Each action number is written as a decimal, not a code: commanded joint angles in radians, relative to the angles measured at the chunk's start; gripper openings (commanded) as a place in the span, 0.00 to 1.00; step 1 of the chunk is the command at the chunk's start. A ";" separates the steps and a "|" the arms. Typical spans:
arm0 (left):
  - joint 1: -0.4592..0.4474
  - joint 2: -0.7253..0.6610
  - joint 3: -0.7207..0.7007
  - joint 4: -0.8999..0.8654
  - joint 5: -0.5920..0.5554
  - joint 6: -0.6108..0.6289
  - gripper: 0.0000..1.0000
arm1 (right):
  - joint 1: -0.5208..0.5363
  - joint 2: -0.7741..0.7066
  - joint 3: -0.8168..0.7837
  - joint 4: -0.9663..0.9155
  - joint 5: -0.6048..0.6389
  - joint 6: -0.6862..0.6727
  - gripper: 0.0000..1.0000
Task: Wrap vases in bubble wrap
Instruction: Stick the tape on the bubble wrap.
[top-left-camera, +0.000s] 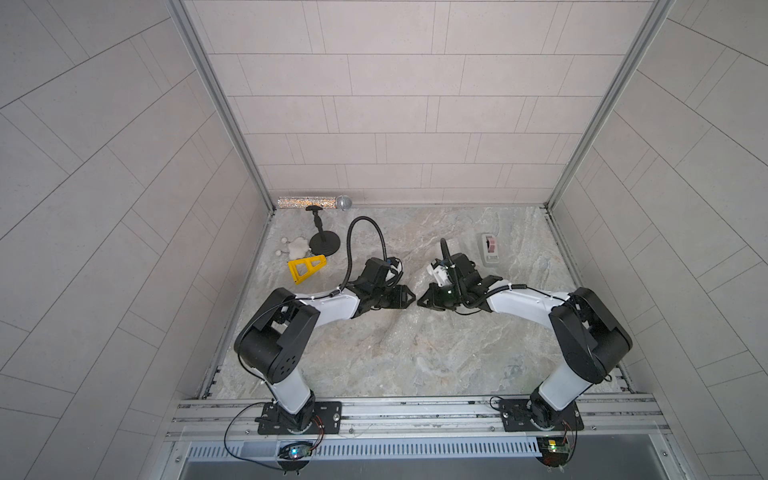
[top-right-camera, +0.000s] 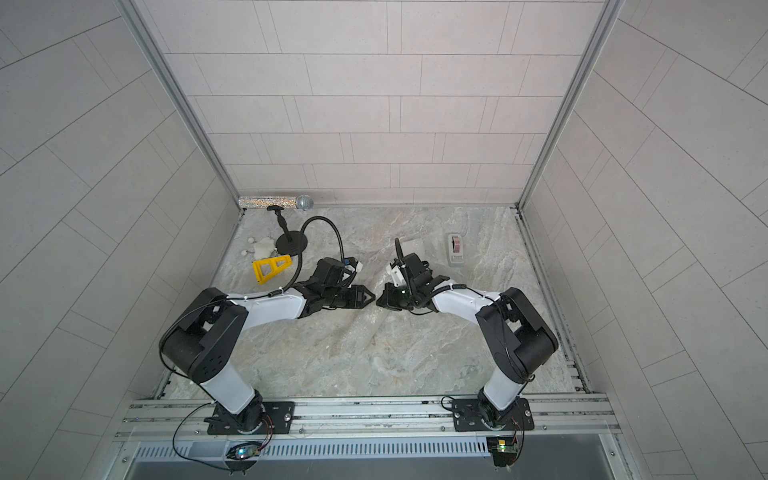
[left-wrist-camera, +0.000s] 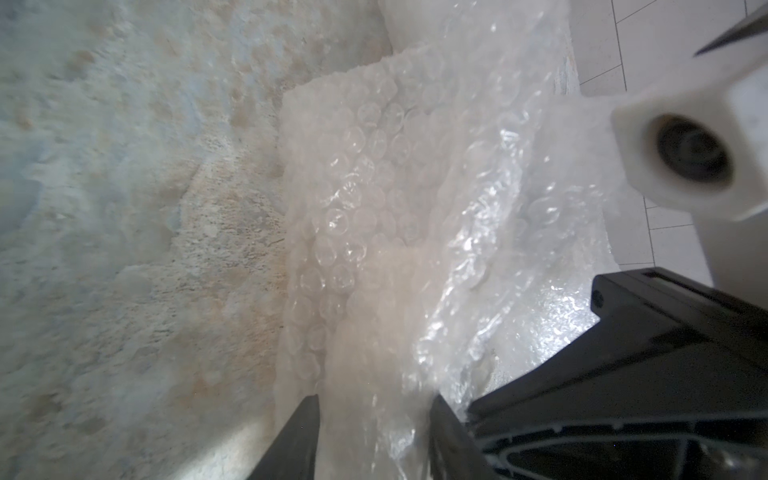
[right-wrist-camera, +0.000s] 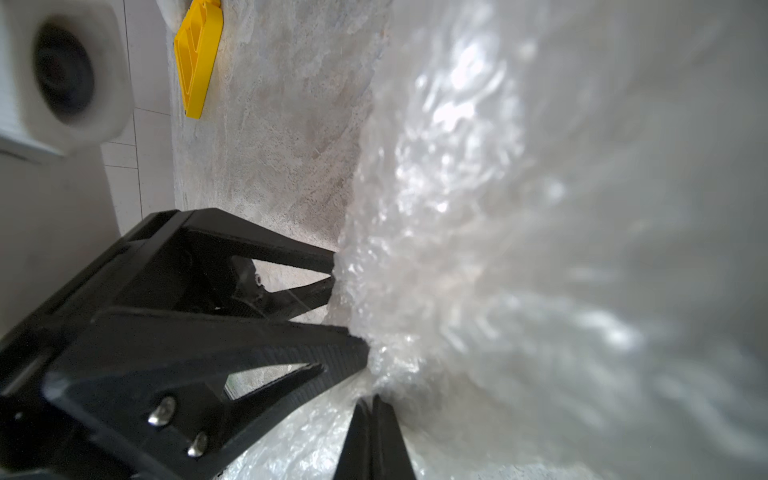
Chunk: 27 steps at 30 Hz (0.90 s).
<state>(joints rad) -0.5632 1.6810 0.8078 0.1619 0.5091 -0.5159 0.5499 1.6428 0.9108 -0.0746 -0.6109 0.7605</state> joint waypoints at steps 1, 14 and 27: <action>0.003 0.009 -0.030 -0.017 -0.015 0.025 0.44 | 0.005 -0.056 0.033 -0.076 0.051 -0.023 0.00; 0.003 0.008 -0.029 -0.030 -0.037 0.032 0.44 | 0.003 -0.158 0.124 -0.397 0.153 -0.191 0.15; -0.001 0.014 -0.023 -0.023 -0.030 0.022 0.44 | 0.015 -0.135 0.215 -0.509 0.148 -0.253 0.23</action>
<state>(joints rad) -0.5629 1.6810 0.7975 0.1783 0.5034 -0.5049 0.5568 1.4971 1.1027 -0.5575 -0.4675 0.5236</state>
